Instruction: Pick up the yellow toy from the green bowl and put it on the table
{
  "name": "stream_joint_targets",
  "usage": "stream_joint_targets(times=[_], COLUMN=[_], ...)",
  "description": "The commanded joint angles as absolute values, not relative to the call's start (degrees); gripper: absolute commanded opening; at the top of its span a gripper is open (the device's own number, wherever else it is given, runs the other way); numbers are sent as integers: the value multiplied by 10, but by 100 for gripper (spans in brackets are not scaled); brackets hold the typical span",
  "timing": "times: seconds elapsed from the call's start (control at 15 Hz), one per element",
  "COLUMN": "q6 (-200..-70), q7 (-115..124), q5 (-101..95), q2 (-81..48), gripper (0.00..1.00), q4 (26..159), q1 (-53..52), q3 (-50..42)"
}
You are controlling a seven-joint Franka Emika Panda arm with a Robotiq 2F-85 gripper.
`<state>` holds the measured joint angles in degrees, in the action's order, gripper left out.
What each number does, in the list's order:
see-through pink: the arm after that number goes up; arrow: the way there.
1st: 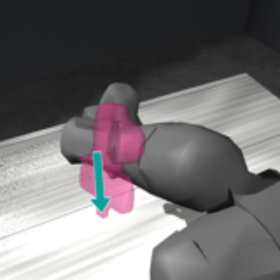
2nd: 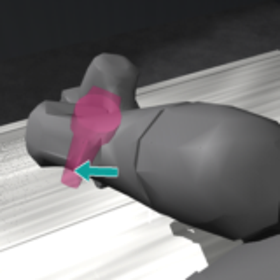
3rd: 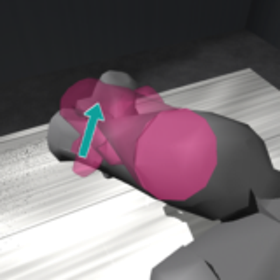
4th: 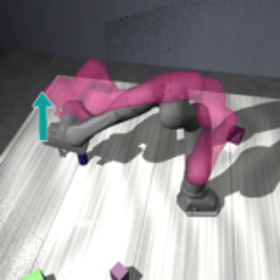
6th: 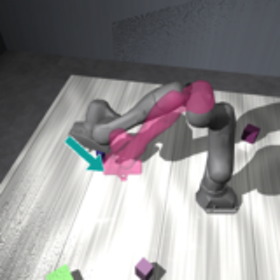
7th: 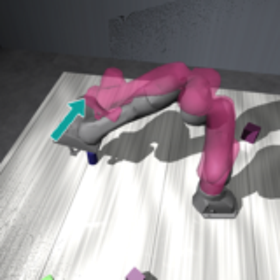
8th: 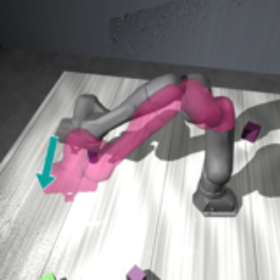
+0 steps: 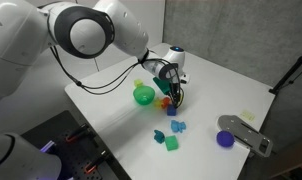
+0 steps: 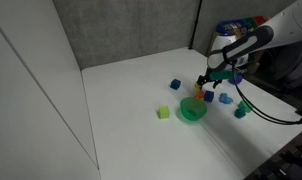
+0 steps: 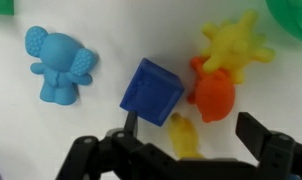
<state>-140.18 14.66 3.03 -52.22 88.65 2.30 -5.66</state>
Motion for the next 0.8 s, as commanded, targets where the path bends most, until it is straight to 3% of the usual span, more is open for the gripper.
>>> stream_joint_targets(times=[0.0,0.73], q6=[-1379,-1252], q7=[122,84], q5=[36,33], q2=[-456,-258], gripper=[100,100], q4=[939,1095], q1=[20,0], q3=[-40,-6])
